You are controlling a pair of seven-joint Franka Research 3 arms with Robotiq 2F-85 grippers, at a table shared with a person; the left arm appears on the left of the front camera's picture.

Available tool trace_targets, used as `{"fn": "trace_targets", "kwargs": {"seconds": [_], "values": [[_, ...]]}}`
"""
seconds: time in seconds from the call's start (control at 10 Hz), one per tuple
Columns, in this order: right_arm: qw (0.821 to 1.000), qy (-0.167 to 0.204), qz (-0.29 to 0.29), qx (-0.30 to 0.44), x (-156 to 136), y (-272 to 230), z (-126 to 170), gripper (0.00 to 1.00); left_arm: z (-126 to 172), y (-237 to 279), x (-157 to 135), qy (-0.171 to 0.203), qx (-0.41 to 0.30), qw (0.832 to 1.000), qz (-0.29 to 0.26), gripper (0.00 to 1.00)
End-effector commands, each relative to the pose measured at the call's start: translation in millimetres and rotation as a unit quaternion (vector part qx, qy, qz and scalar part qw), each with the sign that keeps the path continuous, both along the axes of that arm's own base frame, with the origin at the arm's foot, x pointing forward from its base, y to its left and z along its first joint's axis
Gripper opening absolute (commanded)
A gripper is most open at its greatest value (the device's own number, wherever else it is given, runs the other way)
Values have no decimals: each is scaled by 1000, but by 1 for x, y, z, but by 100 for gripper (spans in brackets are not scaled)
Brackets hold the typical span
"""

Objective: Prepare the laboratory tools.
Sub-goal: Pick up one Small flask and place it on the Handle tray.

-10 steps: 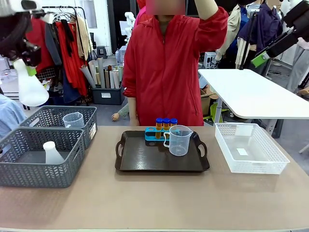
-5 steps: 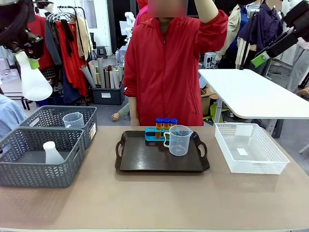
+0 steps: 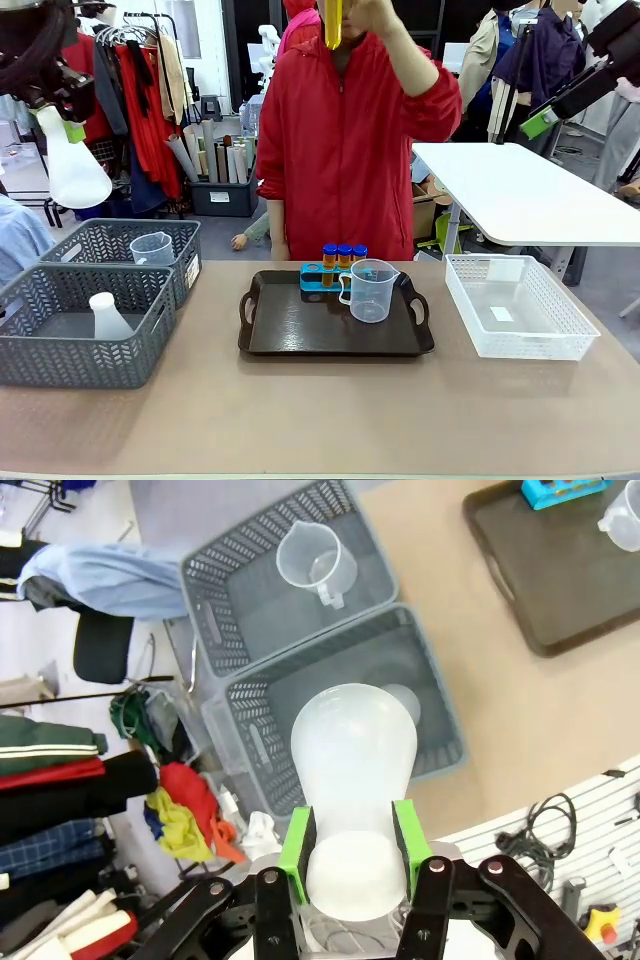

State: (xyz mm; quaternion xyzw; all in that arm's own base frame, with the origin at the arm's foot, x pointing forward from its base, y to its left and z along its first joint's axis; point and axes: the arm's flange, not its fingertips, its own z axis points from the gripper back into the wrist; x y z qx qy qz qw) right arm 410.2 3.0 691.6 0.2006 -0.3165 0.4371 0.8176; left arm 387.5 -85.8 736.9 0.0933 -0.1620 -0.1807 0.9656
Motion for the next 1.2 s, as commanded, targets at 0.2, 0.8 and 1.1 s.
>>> {"fn": "trace_targets", "kwargs": {"seconds": [0.2,0.8,1.1], "values": [[1000,0,2,4,0,0,1,100,14,-63,31,0,26,996,-88,0],[1000,0,2,4,0,0,1,100,-37,-132,88,71,9,982,-177,0],[1000,0,2,4,0,0,1,100,-37,-133,87,71,8,982,-176,0]]}}
